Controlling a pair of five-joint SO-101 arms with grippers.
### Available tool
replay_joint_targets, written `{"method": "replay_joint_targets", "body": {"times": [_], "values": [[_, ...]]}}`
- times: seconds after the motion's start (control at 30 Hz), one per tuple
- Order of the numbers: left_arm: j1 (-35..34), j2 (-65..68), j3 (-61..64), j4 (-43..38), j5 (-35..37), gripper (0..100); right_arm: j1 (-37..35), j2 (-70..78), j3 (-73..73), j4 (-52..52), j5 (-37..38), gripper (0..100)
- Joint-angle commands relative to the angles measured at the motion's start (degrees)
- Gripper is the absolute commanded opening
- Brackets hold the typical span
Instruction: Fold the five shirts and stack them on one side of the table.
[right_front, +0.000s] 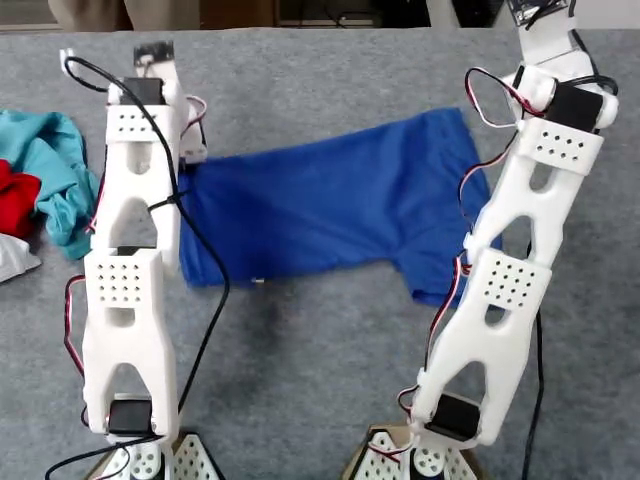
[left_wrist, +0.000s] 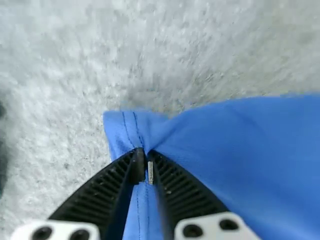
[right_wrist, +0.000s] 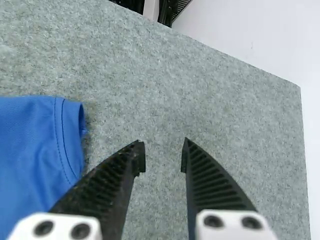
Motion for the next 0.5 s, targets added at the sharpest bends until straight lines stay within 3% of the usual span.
{"method": "replay_joint_targets", "body": {"times": [0.0, 0.47], "values": [[-1.0, -0.7, -6.7, 1.0, 0.4, 2, 0.6, -3.4, -3.0, -1.2, -0.4, 13.4], [-1.2, -0.6, -6.6, -2.0, 0.0, 2, 0.5, -3.4, -3.0, -1.1, -0.4, 13.4]]}}
